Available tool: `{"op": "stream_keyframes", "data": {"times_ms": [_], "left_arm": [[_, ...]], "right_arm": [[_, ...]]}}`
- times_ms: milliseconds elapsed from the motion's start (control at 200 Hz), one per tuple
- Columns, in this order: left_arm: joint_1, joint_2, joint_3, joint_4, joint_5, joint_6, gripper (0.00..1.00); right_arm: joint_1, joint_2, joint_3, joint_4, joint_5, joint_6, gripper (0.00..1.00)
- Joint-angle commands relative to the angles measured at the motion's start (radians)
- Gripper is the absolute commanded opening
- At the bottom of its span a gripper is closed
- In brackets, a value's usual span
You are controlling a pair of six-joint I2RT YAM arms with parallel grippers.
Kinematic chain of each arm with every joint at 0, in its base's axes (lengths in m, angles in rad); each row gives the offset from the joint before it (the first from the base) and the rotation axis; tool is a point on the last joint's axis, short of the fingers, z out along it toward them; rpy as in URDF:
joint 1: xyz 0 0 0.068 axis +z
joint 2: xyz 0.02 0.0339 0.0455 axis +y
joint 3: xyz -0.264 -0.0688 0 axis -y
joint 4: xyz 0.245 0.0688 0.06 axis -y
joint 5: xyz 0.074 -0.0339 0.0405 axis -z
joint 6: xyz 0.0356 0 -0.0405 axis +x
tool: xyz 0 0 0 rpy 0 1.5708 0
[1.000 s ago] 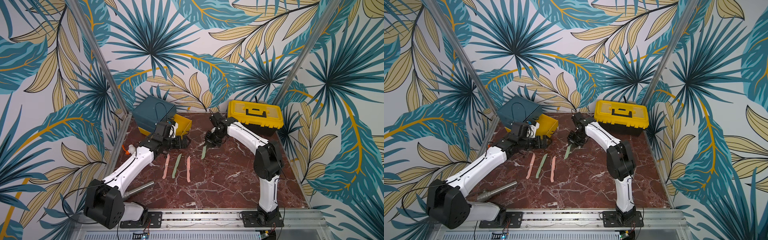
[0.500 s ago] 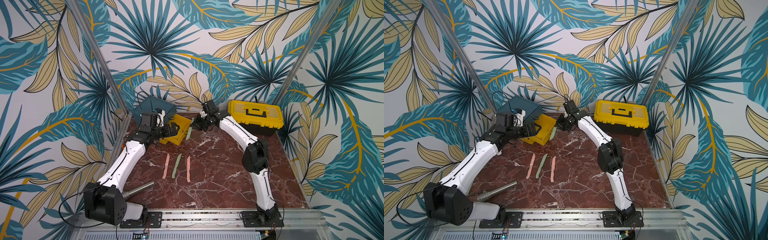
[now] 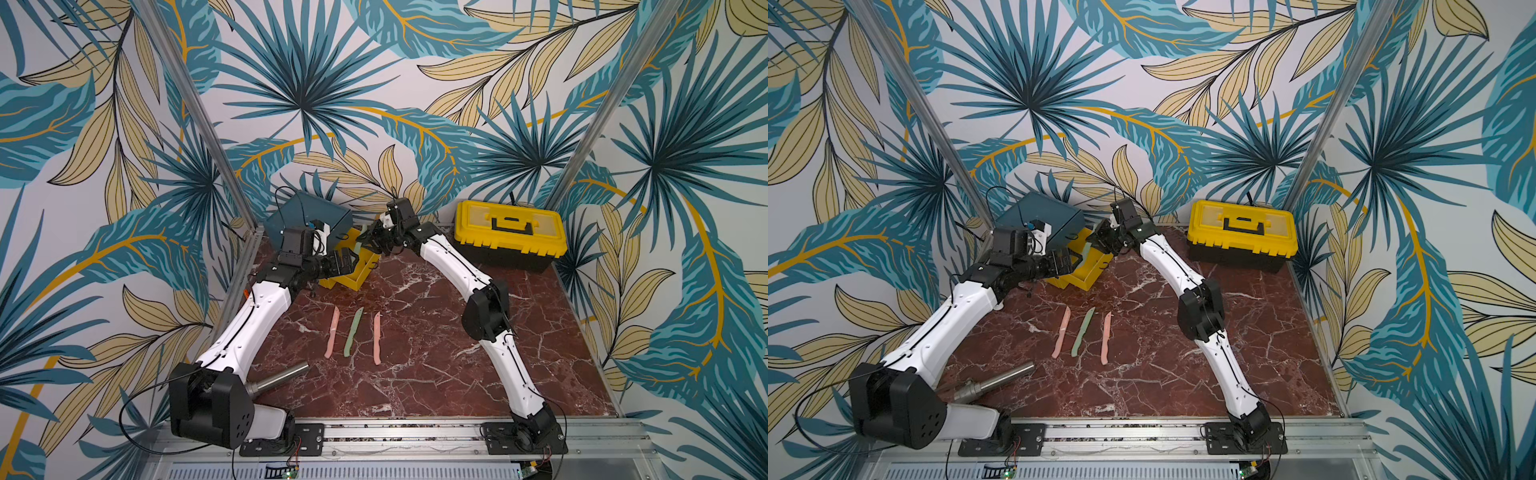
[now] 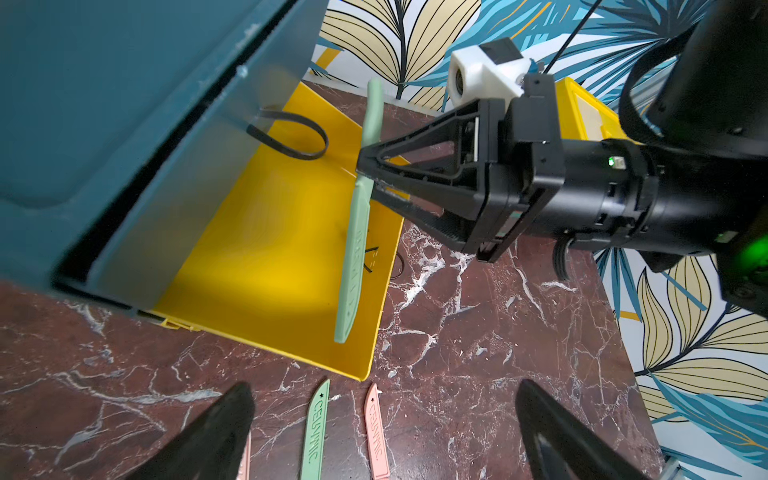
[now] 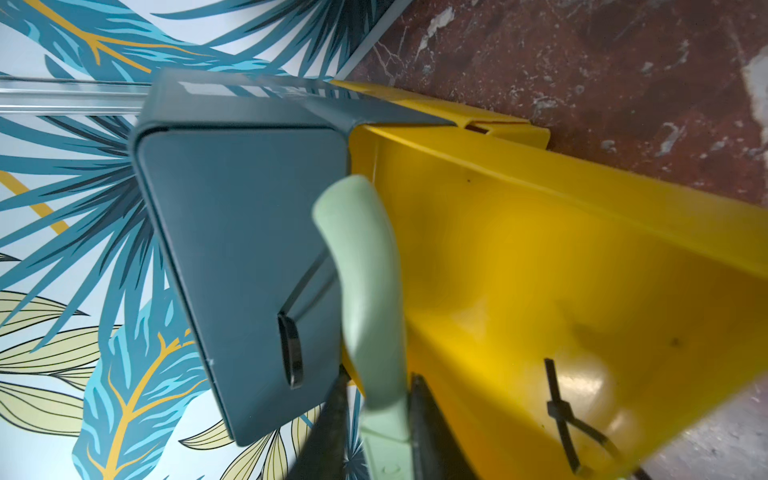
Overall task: Place the fruit knives into the drawer by color
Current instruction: Place the fruit knife in the drawer, then pick up the fruit knife from the center of the board.
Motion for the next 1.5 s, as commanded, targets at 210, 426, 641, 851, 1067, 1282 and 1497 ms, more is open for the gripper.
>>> {"op": "stream_keyframes", "data": {"times_ms": [210,426,641,851,1067,1282,1497], "left_arm": [[0.019,-0.008,-0.014,-0.045,0.023,0.031,1.00],[0.015,-0.072,-0.112,-0.114,0.058,0.002,1.00],[-0.120,-0.117,-0.202,-0.199,-0.019,-0.031,1.00],[-0.215,-0.060,-0.209,-0.342,-0.093,-0.091,1.00],[-0.217,-0.004,-0.236,-0.380,-0.100,-0.120,0.95],[-0.234,0.102,-0.265,-0.340,-0.082,-0.124,0.83],[-0.268,0.201,-0.216,-0.333,-0.136,-0.118,0.74]], "right_arm": [[0.000,-0.072,-0.048,0.048,-0.043,-0.067,0.54],[-0.002,-0.371,-0.456,0.045,-0.014,-0.191,0.55],[0.001,-0.609,-0.744,-0.079,-0.007,-0.325,0.57],[0.002,-0.807,-1.035,-0.090,-0.100,-0.397,0.77],[0.006,-0.948,-1.207,-0.069,-0.123,-0.403,0.89],[0.007,-1.001,-1.276,-0.070,-0.110,-0.411,0.89],[0.007,-1.007,-1.286,-0.076,-0.109,-0.422,0.89]]}}
